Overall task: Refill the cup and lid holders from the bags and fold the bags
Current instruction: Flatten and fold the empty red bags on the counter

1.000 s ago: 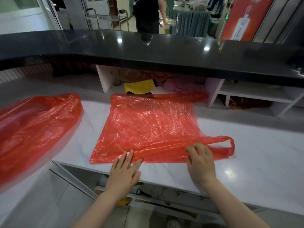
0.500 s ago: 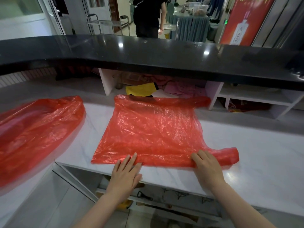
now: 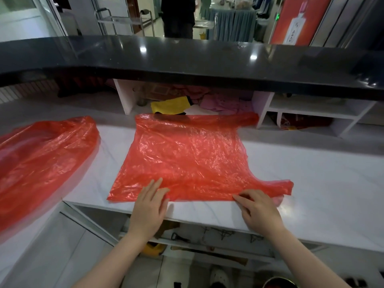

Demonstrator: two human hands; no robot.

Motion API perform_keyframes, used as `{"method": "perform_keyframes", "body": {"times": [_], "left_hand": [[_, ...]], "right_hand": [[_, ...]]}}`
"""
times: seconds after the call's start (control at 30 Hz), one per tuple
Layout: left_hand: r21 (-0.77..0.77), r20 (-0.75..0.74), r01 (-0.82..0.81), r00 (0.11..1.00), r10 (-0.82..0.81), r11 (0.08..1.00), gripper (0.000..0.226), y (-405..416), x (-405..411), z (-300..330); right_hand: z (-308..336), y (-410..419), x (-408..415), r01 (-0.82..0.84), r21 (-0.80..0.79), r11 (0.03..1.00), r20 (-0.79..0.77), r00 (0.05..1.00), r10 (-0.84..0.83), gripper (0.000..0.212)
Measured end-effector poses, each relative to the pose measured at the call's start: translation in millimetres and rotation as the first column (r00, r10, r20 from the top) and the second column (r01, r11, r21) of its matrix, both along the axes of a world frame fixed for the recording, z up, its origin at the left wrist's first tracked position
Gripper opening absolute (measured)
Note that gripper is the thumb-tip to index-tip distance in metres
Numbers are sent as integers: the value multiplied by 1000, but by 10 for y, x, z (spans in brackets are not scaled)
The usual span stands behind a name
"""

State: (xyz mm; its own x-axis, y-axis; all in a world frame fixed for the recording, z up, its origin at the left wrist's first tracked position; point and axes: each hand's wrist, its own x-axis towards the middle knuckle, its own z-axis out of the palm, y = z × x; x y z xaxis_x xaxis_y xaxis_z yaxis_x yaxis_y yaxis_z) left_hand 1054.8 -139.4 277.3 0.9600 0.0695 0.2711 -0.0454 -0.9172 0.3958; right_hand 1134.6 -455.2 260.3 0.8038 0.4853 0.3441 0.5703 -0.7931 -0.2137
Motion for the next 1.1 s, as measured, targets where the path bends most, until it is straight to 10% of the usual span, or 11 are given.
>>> {"method": "perform_keyframes", "body": {"times": [0.33,0.63,0.8,1.1], "left_hand": [[237,-421,-179,867,267,955,80,142,414,-234],[239,-512,-166,816,269,957,92,160,513,-239],[222,-426,-200,861,279,954,93,158,482,-190],[283,-483,-271,788,381,920,91,530,405,-197]], "right_hand": [[-20,-175,158,358,182,916,-244,919,-310,31],[-6,-326,308,552,-264,791,-274,743,-610,37],[66,102,318,414,-196,889,-191,873,-448,56],[-72,-147,411,514,-310,800,-377,706,-599,81]]}}
